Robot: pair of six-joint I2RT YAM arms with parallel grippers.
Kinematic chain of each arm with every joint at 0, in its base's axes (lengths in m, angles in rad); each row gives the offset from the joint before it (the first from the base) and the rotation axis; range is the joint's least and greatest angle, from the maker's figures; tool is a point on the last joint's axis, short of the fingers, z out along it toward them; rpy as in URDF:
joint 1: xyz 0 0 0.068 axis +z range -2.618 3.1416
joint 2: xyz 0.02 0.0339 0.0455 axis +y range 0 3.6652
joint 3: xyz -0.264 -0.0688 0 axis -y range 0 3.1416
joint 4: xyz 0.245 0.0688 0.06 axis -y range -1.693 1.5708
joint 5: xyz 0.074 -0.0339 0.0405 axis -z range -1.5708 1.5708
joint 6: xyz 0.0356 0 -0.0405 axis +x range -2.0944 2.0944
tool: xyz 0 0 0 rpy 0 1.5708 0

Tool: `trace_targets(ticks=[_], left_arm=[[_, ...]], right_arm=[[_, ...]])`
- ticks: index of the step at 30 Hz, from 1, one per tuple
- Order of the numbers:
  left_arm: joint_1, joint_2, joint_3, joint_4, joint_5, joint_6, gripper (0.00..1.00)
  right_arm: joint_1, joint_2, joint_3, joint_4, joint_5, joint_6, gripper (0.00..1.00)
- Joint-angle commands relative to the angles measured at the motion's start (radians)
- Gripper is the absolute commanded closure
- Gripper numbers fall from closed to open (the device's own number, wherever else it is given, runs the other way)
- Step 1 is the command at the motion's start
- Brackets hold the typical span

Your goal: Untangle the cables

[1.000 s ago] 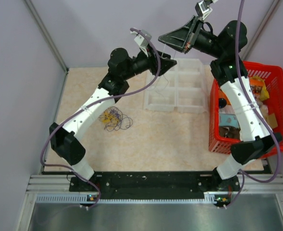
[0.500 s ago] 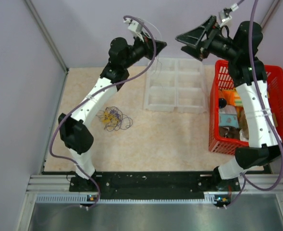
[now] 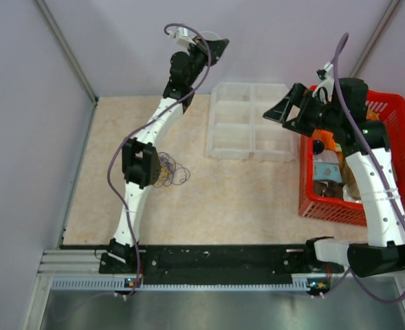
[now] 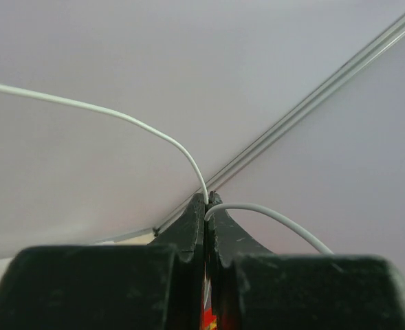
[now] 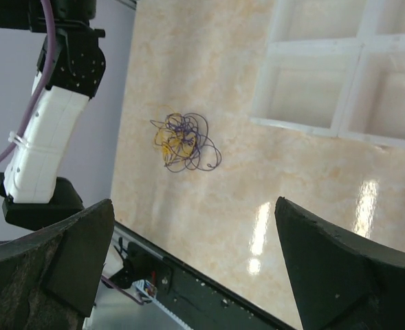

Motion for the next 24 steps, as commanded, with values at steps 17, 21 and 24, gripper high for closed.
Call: trace_targets(ticks=[17, 21, 24], left_arm=[[-0.027, 0.33, 0.17, 0.235, -0.144, -0.147, 1.0], [-0.025, 0.252, 0.064, 0.236, -0.11, -0.211, 1.0], [-0.024, 0.169, 0.022, 0.124, -0.086, -0.221, 1.0]], right_arm=[[-0.085, -0.07, -0.155, -0.046, -0.006, -0.048, 0.01], [-0.067, 0.002, -0.127, 0.009, 0.052, -0.065, 0.01], [-0.018, 0.074, -0.089, 0.14, 0.132, -0.05, 0.03]])
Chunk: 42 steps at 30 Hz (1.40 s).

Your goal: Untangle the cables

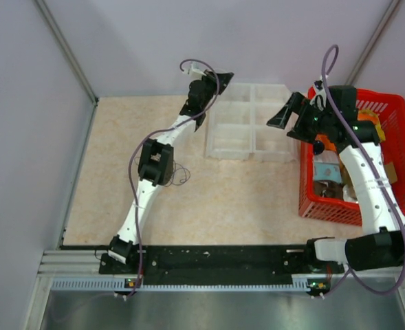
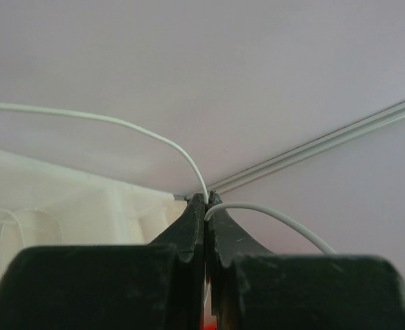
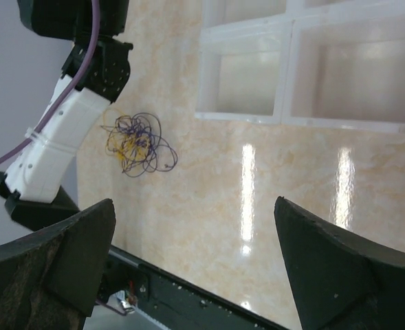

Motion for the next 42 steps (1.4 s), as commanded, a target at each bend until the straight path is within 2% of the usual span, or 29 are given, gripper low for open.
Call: trace_targets(ticks=[1, 4, 9, 12, 19, 23, 28, 30, 33, 35, 37, 42], left_arm=[[0.004, -0.226, -0.083, -0.063, 0.036, -0.052, 1.0], [0.015, -0.335, -0.239, -0.028, 0.055, -0.15, 1.0], [0.022, -0.437, -0.293, -0.165, 0.132, -0.213, 1.0], [0.021, -0.482, -0.316, -0.191, 0.201, -0.264, 1.0], [0.018, -0.654, -0.448, -0.2, 0.379, -0.276, 1.0], [0.009, -0.795, -0.525, -0.295, 0.388, -0.21, 1.0], [-0.004, -0.891, -0.634, -0.327, 0.439, -0.227, 1.0], [-0.016, -0.938, -0.705, -0.34, 0.456, -0.227, 1.0], [-0.03, -1.032, -0.845, -0.306, 0.432, -0.215, 1.0], [-0.036, -1.081, -0.887, -0.321, 0.39, -0.177, 1.0], [-0.039, -1.108, -0.878, -0.39, 0.355, -0.125, 1.0], [-0.045, -1.147, -0.867, -0.462, 0.33, -0.12, 1.0]], right_arm=[[0.068, 0.106, 0.092, 0.188, 0.148, -0.019, 0.04], [0.13, 0.185, 0.155, 0.273, 0.261, -0.089, 0.04], [0.176, 0.29, 0.188, 0.432, 0.28, -0.176, 0.07], [0.222, 0.335, 0.226, 0.443, 0.268, -0.264, 0.07], [0.225, 0.338, 0.212, 0.58, -0.031, -0.252, 0.06], [0.225, 0.289, 0.119, 0.728, -0.216, -0.269, 0.06], [0.227, 0.277, 0.105, 0.75, -0.304, -0.241, 0.08], [0.236, 0.266, 0.125, 0.755, -0.352, -0.217, 0.14], [0.286, 0.209, 0.107, 0.793, -0.268, -0.186, 0.18], [0.318, 0.209, 0.138, 0.744, -0.222, -0.165, 0.25], [0.363, 0.196, 0.14, 0.713, -0.182, -0.169, 0.26], [0.447, 0.154, 0.107, 0.655, -0.009, -0.204, 0.32]])
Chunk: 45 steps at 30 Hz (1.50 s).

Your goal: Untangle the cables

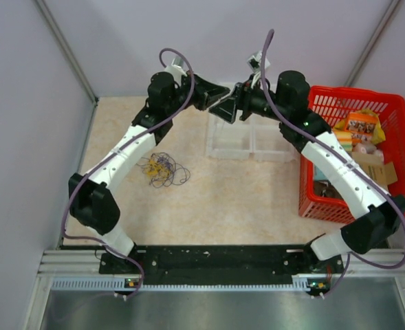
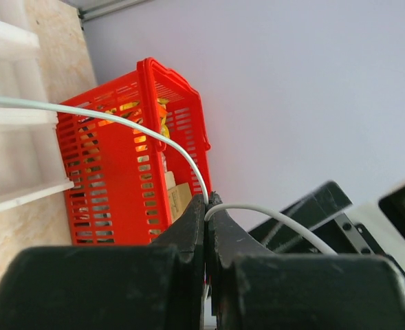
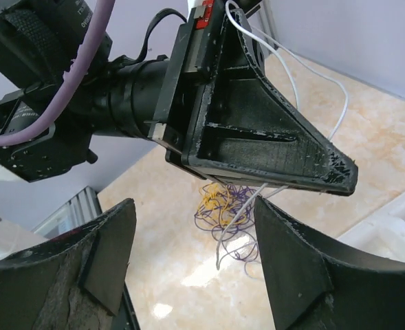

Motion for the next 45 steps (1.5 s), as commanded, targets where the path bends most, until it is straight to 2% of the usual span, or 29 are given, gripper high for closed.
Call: trace_targets(ticks=[1, 5, 8, 11, 13, 14, 15, 16, 23, 26, 31, 36, 39, 40, 41, 45], left_arm=[[-0.004, -0.093, 0.007, -0.056, -0.061, 0.042, 1.0], [-0.004, -0.125, -0.026, -0.05, -0.089, 0.03, 1.0], [-0.004, -0.131, -0.032, -0.036, -0.065, 0.022, 1.0], [-0.005, -0.139, -0.055, -0.014, -0.046, -0.01, 1.0], [-0.007, -0.144, -0.075, 0.011, -0.035, -0.031, 1.0], [-0.007, -0.144, -0.078, 0.019, -0.028, -0.039, 1.0], [-0.005, -0.142, -0.078, 0.029, -0.02, -0.042, 1.0], [-0.007, -0.142, -0.075, 0.033, -0.014, -0.044, 1.0], [-0.007, -0.145, -0.07, 0.05, -0.003, -0.039, 1.0], [-0.008, -0.148, -0.072, 0.051, 0.006, -0.039, 1.0], [-0.008, -0.162, -0.101, 0.086, 0.023, -0.058, 1.0], [-0.007, -0.182, -0.122, 0.109, 0.044, -0.062, 1.0], [-0.007, -0.199, -0.139, 0.114, 0.045, -0.049, 1.0], [-0.007, -0.203, -0.142, 0.112, 0.04, -0.032, 1.0], [-0.007, -0.209, -0.142, 0.102, 0.037, -0.018, 1.0], [0.008, -0.243, -0.165, 0.106, 0.046, 0.069, 1.0]], right_arm=[[0.065, -0.063, 0.005, -0.027, 0.164, -0.027, 0.32], [0.114, -0.07, 0.006, -0.05, 0.267, -0.077, 0.41], [0.119, -0.073, 0.005, -0.063, 0.298, -0.103, 0.41], [0.119, -0.06, 0.014, -0.077, 0.288, -0.125, 0.4], [0.119, -0.045, 0.021, -0.065, 0.228, -0.132, 0.41], [0.119, -0.036, 0.029, -0.056, 0.202, -0.131, 0.44], [0.119, -0.021, 0.04, -0.056, 0.176, -0.131, 0.54], [0.121, -0.01, 0.049, -0.057, 0.147, -0.131, 0.57], [0.127, -0.013, 0.029, -0.036, 0.145, -0.132, 0.57], [0.127, -0.022, 0.009, -0.036, 0.172, -0.139, 0.54], [0.125, -0.019, -0.011, -0.016, 0.149, -0.133, 0.64], [0.127, -0.001, 0.004, -0.013, 0.143, -0.142, 0.64], [0.128, 0.009, 0.023, -0.019, 0.125, -0.137, 0.81], [0.128, 0.009, 0.021, -0.011, 0.125, -0.126, 0.88], [0.133, 0.01, 0.02, -0.007, 0.129, -0.126, 1.0], [0.17, -0.011, -0.003, 0.018, 0.236, -0.143, 1.0]])
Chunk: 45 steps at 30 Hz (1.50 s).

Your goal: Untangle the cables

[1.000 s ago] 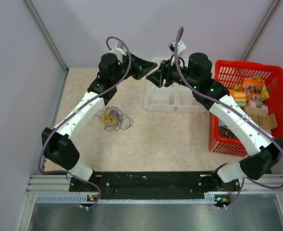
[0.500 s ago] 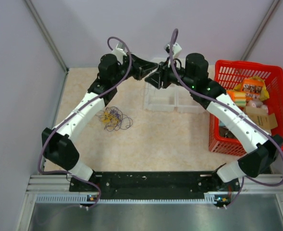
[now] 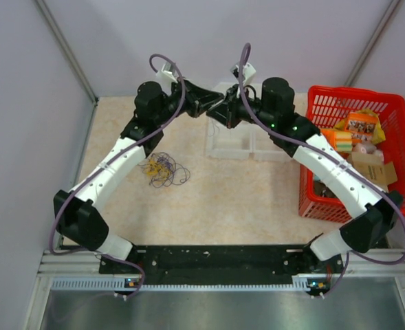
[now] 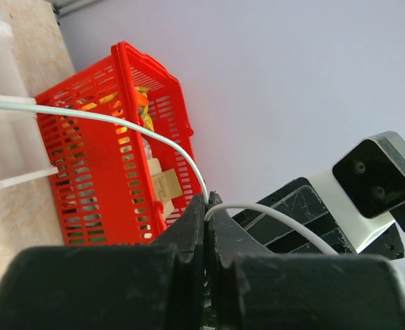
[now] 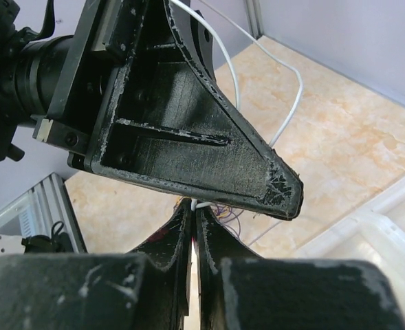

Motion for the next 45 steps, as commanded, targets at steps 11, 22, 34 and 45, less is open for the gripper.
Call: trace_targets(ticks=[11, 22, 34, 45], left_arm=[[0.22, -0.334, -0.211, -0.158, -0.036, 0.429, 0.3], [0.288, -0.609, -0.349, -0.601, -0.284, 0.759, 0.21], [0.291, -0.726, -0.484, -0.748, -0.217, 0.84, 0.17], [0.297, -0.585, -0.334, -0.235, 0.035, 0.661, 0.16]], right_arm=[[0.075, 0.008, 0.034, 0.252, 0.284, 0.129, 1.0], [0.075, 0.201, 0.28, 0.224, 0.332, 0.087, 1.0], [0.055, 0.311, 0.455, 0.155, 0.311, -0.047, 1.0], [0.102, -0.137, -0.183, 0.343, 0.189, -0.036, 1.0]])
